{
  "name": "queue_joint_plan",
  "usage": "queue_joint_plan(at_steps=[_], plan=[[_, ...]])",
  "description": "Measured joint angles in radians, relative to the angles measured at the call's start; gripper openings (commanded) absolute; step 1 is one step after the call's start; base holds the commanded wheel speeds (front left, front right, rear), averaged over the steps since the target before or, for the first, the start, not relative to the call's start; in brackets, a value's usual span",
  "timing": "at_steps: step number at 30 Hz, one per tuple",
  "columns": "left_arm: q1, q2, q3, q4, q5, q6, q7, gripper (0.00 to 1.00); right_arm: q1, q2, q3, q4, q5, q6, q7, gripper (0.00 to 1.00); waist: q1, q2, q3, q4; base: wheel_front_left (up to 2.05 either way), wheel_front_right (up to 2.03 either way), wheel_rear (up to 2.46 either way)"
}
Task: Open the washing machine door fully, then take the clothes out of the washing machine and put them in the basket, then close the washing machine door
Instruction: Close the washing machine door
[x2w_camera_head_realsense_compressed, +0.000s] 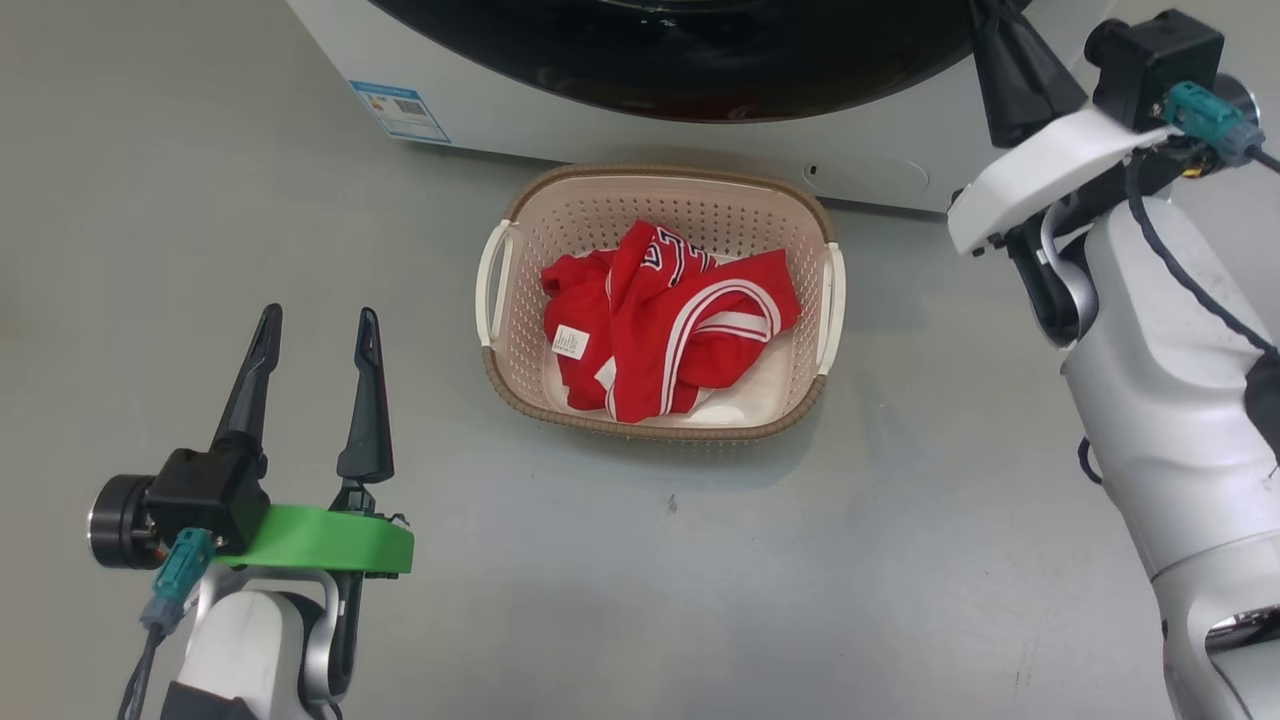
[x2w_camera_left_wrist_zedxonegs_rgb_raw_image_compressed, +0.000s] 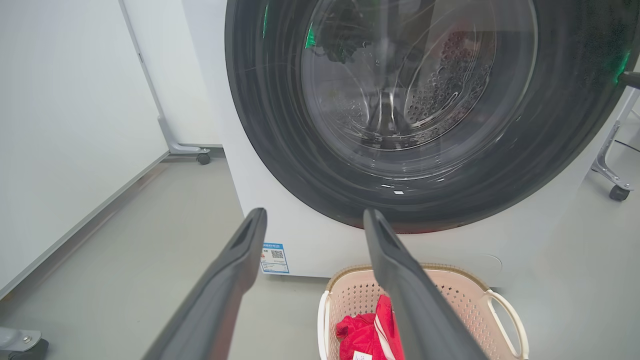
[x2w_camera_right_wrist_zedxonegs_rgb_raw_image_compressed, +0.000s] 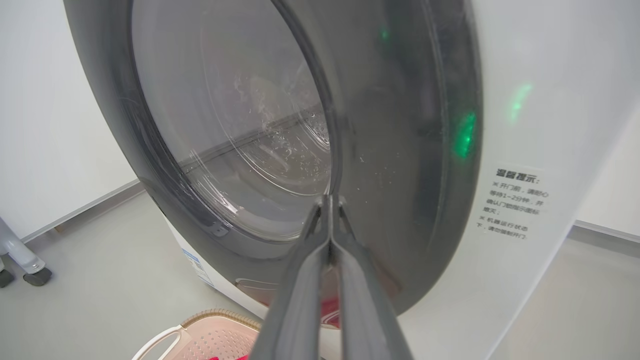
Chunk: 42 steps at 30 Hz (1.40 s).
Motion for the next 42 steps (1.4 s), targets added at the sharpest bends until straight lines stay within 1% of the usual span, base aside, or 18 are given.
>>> queue_joint_plan(at_steps=[2, 3, 4, 5, 6, 17, 25, 29, 33, 35, 39, 42], plan=[[0.001, 0.000, 0.006, 0.004, 0.004, 0.000, 0.000, 1.00, 0.032, 0.005, -0.009, -0.018, 0.012, 0.000, 0.000, 0.46, -0.0001, 0.0000, -0.012, -0.010, 0.00, 0.00, 0.00], [0.001, 0.000, 0.009, 0.006, 0.005, 0.000, 0.000, 1.00, 0.051, 0.011, -0.016, -0.036, 0.017, 0.000, 0.000, 0.46, -0.0001, 0.0000, -0.018, -0.016, 0.00, 0.00, 0.00], [0.001, 0.000, 0.013, 0.007, 0.005, 0.000, 0.000, 1.00, 0.067, 0.015, -0.021, -0.053, 0.020, 0.000, 0.000, 0.70, -0.0001, 0.0000, -0.023, -0.022, 0.00, 0.00, 0.00], [0.002, 0.000, 0.015, 0.008, 0.005, 0.000, 0.000, 1.00, 0.082, 0.020, -0.026, -0.068, 0.023, 0.000, 0.000, 0.91, -0.0001, 0.0000, -0.029, -0.028, 0.00, 0.00, 0.00], [0.002, 0.000, 0.017, 0.010, 0.005, 0.000, 0.000, 1.00, 0.097, 0.023, -0.031, -0.083, 0.023, 0.000, 0.000, 1.00, -0.0001, 0.0000, -0.035, -0.035, 0.00, 0.00, 0.00], [0.034, 0.011, 0.023, 0.055, 0.010, 0.000, 0.000, 1.00, 0.310, 0.052, -0.071, -0.198, 0.032, 0.000, 0.000, 1.00, -0.0001, 0.0000, -0.116, -0.108, 0.00, 0.00, 0.00], [0.079, 0.014, 0.023, 0.083, 0.016, -0.001, 0.000, 1.00, 0.469, 0.064, -0.093, -0.250, 0.031, -0.003, 0.000, 1.00, -0.0001, 0.0000, -0.186, -0.162, 0.00, 0.00, 0.00], [0.113, 0.014, 0.021, 0.102, 0.016, -0.001, 0.000, 1.00, 0.539, 0.072, -0.101, -0.273, 0.031, -0.019, 0.000, 1.00, -0.0001, 0.0000, -0.223, -0.184, 0.00, 0.00, 0.00], [0.145, 0.014, 0.017, 0.108, 0.016, -0.002, 0.000, 1.00, 0.591, 0.075, -0.102, -0.304, 0.024, -0.021, 0.000, 1.00, -0.0002, 0.0000, -0.258, -0.203, 0.00, 0.00, 0.00], [0.152, 0.015, 0.017, 0.110, 0.017, -0.002, 0.000, 1.00, 0.614, 0.078, -0.103, -0.316, 0.022, -0.028, 0.000, 1.00, -0.0001, 0.0000, -0.273, -0.211, 0.00, 0.00, 0.00], [0.159, 0.016, 0.014, 0.111, 0.026, -0.002, 0.000, 1.00, 0.653, 0.080, -0.106, -0.344, 0.021, -0.030, 0.000, 1.00, -0.0001, 0.0001, -0.297, -0.226, 0.00, 0.00, 0.00], [0.176, 0.016, 0.013, 0.117, 0.026, -0.002, 0.000, 1.00, 0.681, 0.081, -0.108, -0.360, 0.018, -0.038, 0.000, 1.00, -0.0001, 0.0001, -0.312, -0.233, 0.00, 0.00, 0.00]])
